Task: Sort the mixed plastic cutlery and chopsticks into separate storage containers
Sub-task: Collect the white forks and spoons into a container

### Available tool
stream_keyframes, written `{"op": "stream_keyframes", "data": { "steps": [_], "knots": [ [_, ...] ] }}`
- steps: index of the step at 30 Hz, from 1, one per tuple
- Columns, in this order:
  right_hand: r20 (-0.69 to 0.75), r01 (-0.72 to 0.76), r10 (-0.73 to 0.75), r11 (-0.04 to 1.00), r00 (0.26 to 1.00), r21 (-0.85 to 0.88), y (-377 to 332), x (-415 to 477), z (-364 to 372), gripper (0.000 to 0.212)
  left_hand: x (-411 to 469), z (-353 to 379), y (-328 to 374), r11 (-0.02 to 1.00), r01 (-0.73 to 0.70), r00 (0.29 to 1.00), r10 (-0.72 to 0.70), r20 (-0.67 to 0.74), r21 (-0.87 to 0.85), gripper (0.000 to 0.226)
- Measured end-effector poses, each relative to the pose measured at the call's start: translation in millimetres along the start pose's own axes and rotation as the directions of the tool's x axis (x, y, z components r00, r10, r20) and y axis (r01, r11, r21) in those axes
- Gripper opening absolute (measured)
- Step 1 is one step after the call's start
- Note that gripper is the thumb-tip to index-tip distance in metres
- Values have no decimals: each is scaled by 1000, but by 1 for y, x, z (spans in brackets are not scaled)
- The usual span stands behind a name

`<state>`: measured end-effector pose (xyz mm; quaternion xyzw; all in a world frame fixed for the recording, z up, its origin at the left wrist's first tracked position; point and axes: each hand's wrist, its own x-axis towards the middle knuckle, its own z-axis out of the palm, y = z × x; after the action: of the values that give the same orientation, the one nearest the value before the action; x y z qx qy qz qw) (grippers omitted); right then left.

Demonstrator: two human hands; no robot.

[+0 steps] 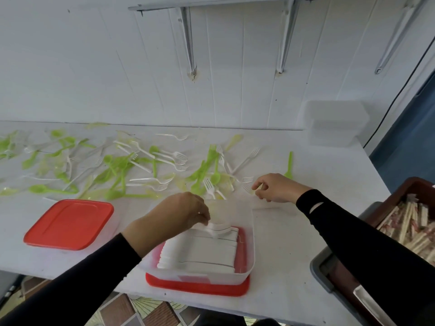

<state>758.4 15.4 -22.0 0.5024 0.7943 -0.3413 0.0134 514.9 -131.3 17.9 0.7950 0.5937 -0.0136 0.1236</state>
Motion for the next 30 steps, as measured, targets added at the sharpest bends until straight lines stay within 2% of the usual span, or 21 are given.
{"op": "stream_keyframes", "data": {
  "steps": [2,3,5,6,9,11,15,19,21,23,26,30],
  "knots": [
    [-32,-1,0,999,999,-42,-1,4,-5,28,7,-24,-3,957,-14,993,-22,-118,-291,11],
    [-48,2,-5,998,999,-64,-3,6,-8,30,13,-34,-7,929,-11,980,-63,-189,-369,9],
    [-66,-1,-6,995,998,-95,-7,11,-11,33,32,-47,-21,889,34,944,-177,-277,-456,6],
    [-64,-4,-4,993,998,-118,-9,13,-10,34,43,-48,-29,883,79,933,-229,-277,-463,4],
    [-35,1,-8,980,999,-199,-9,22,-7,33,81,-40,-49,936,201,942,-266,-204,-289,9],
    [-11,12,-15,967,1000,-253,-10,27,-3,30,104,-29,-56,946,287,952,-299,-65,-154,16],
    [-56,23,-43,949,998,-314,-12,36,1,21,133,-10,-58,906,423,890,-412,198,-18,39],
    [-49,37,-59,927,997,-374,-10,47,4,39,148,3,-62,879,475,854,-470,223,36,51],
    [-7,50,-58,907,998,-419,-6,52,6,44,152,8,-67,875,484,857,-468,214,-26,54],
    [1,60,-65,909,998,-412,-2,55,8,36,155,15,-72,864,478,873,-450,187,-156,42],
    [-15,57,-64,958,998,-281,4,59,9,25,157,21,-78,787,475,878,-454,151,-393,27],
    [-26,14,-17,995,1000,-102,11,64,4,33,162,23,-79,649,443,869,-479,120,-618,21]
  ]
}}
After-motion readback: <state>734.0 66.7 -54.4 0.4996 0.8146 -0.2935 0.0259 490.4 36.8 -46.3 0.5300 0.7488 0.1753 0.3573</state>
